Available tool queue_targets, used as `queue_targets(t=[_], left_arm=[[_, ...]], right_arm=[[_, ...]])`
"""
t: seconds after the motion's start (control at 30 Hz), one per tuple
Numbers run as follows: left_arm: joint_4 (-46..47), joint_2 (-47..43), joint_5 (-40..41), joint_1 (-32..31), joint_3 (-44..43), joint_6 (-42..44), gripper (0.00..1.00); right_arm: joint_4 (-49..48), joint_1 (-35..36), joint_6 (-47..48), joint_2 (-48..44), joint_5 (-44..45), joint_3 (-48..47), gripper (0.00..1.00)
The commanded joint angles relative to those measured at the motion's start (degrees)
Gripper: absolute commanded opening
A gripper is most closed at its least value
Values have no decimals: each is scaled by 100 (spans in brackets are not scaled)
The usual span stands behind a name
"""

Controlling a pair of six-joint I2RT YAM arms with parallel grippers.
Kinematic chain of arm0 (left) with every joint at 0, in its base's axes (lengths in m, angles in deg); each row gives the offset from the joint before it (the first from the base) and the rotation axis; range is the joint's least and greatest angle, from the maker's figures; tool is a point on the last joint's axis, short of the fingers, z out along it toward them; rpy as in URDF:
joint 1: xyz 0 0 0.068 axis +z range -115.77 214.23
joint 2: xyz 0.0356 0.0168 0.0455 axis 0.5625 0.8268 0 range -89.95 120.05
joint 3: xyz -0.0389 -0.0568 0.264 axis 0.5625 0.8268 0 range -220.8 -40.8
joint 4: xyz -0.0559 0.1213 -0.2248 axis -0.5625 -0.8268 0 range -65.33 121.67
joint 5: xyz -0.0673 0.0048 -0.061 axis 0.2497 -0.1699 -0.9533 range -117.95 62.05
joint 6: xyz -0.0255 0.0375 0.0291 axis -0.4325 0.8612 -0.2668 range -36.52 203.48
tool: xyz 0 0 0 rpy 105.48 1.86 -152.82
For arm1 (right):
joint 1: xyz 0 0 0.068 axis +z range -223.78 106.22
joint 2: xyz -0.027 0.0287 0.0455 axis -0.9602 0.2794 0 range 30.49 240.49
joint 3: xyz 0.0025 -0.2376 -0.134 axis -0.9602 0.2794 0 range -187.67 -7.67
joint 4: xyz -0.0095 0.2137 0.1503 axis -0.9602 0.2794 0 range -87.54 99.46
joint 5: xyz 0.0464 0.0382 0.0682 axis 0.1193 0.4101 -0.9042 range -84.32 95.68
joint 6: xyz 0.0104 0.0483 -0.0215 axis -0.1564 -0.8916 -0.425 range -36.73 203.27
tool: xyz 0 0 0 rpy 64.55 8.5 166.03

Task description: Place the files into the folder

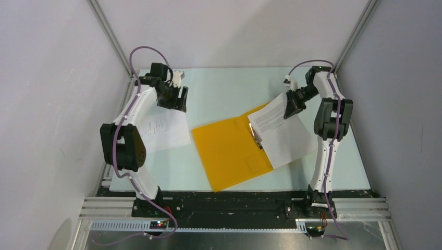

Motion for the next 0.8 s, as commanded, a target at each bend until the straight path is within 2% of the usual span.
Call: queue_targets(t=[0.0, 0.2, 0.77], left_arm=[[7, -352, 119, 20, 38, 202, 79], [12, -396, 122, 10, 90, 209, 79], [10, -402, 120, -7, 140, 207, 79]], right_arm=[[361, 62, 36, 118, -438, -323, 0], [151, 18, -363, 189, -463, -285, 0], [-119, 109, -632, 298, -525, -266, 0]])
